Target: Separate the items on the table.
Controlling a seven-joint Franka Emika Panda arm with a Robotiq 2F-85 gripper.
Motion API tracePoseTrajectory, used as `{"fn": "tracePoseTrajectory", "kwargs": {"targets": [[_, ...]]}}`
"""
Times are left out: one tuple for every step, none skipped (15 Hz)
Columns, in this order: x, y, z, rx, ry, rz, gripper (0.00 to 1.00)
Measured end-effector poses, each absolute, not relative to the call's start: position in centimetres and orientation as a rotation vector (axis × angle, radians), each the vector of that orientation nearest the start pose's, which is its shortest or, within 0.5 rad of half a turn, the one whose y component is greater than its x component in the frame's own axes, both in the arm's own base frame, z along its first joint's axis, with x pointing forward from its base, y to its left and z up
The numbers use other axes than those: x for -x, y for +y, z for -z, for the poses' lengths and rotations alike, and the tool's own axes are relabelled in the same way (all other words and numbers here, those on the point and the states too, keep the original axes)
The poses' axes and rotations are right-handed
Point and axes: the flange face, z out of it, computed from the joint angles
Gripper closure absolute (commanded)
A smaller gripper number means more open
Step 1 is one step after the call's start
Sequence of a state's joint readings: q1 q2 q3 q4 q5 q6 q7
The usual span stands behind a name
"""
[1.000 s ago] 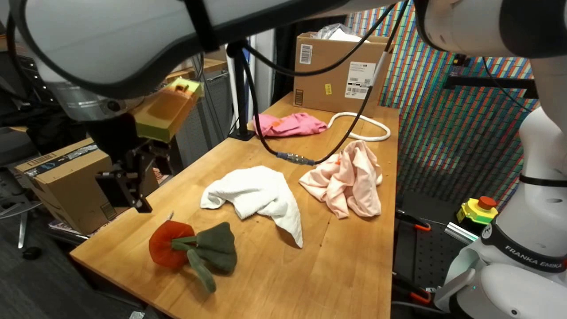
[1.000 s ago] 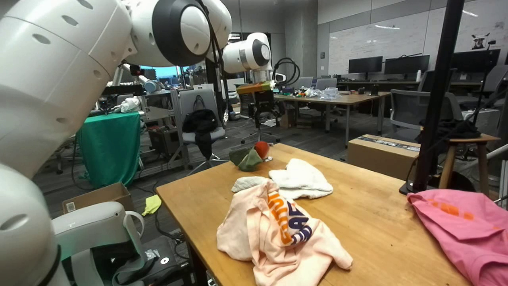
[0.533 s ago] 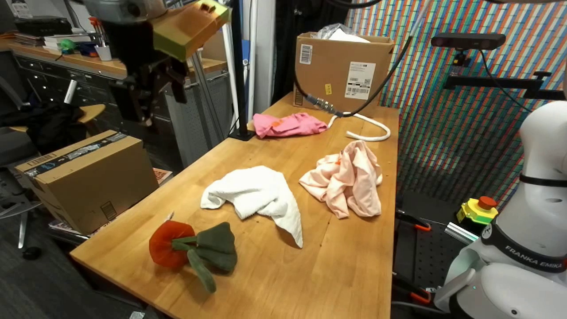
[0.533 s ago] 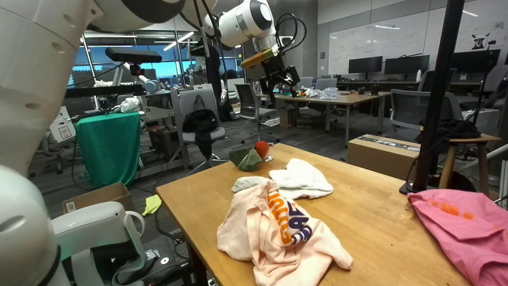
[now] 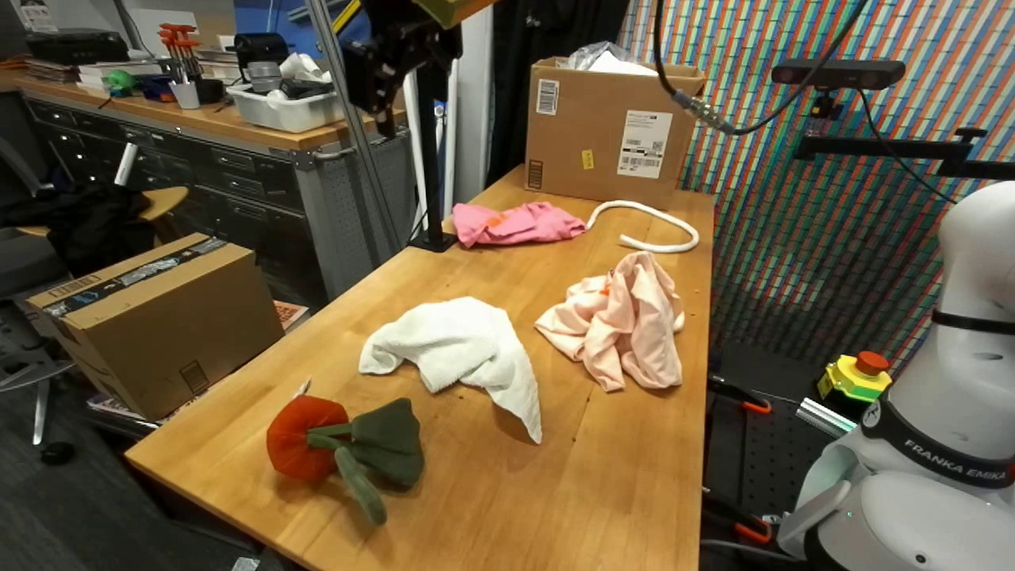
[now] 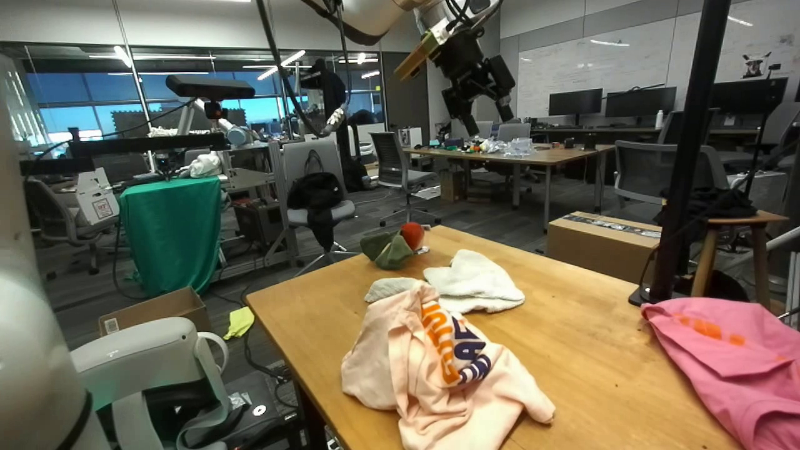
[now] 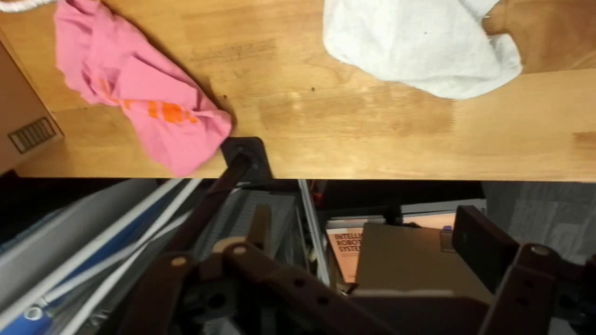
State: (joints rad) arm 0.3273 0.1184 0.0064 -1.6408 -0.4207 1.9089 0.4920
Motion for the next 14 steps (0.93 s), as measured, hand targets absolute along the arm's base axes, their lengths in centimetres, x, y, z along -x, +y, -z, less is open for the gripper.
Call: {"fn": "tracePoseTrajectory", "kwargs": {"targets": [[-58.5,15.4,-56.2,3.406,0.176,0.529,0.00],[-57.7,13.3,-56.4,3.395,0.274,0.537,0.00],[-56.8,11.1,-56.5,3.381,0.371,0.547,0.00],[-55.9,8.9,-56.5,3.366,0.465,0.551,0.00],[-54.9,6.7,-56.4,3.349,0.560,0.554,0.00],[-54.0,4.5,-56.2,3.327,0.653,0.551,0.00],[-53.0,2.3,-55.9,3.302,0.745,0.544,0.00],[-52.0,0.1,-55.4,3.272,0.835,0.533,0.00],[-51.1,-2.0,-54.9,3.240,0.921,0.514,0.00],[-50.2,-4.0,-54.2,3.200,1.004,0.495,0.00],[-49.4,-5.8,-53.6,3.159,1.082,0.475,0.00],[-48.6,-7.6,-52.8,3.115,1.155,0.454,0.00],[-47.9,-9.1,-52.1,3.068,1.223,0.435,0.00],[-47.2,-10.7,-51.4,3.018,1.289,0.415,0.00]]}}
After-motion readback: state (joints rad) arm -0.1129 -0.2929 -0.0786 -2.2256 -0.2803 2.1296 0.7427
